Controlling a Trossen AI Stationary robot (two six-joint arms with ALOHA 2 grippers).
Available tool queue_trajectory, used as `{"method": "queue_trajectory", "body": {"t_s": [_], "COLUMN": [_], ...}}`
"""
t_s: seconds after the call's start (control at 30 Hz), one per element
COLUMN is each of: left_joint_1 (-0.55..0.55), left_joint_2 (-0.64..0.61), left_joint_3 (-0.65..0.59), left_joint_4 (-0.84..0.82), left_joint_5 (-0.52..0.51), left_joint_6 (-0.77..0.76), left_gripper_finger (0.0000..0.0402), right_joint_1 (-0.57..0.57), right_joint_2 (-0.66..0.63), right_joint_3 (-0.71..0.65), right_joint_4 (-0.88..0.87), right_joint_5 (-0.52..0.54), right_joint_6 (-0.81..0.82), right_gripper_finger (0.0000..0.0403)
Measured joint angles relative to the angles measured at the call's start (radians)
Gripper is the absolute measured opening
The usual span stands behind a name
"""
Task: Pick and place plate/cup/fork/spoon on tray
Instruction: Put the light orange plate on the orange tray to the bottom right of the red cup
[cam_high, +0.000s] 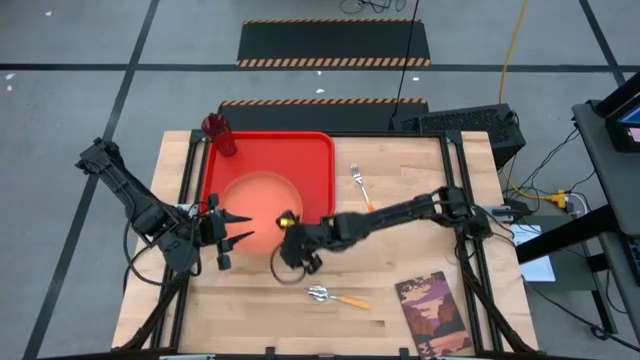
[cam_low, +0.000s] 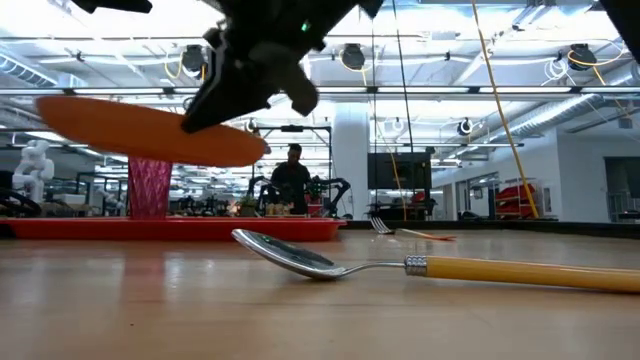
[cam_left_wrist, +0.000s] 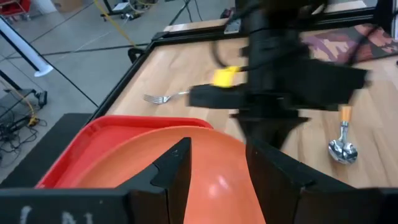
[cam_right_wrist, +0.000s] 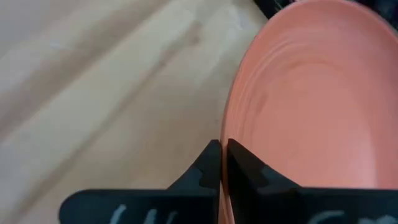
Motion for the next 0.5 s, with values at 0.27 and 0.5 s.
{"method": "queue_trajectory", "body": {"t_s": [0.27, 0.5], "left_joint_1": [0.001, 0.038], "left_joint_2": [-0.061, -0.111], "left_joint_3": [0.0, 0.0], "left_joint_4": [-0.006, -0.004], "left_joint_5": [-0.081, -0.123], "left_joint_6": [0.089, 0.146], "left_gripper_finger": [0.0157, 0.0156], "right_joint_1": [-0.15, -0.242], "right_joint_2": [0.0, 0.023], "right_joint_3": [0.0, 0.0], "right_joint_4": [0.113, 0.209], "right_joint_5": [-0.118, -0.164], "right_joint_6": [0.044, 0.104], "right_gripper_finger": [0.0, 0.0]}}
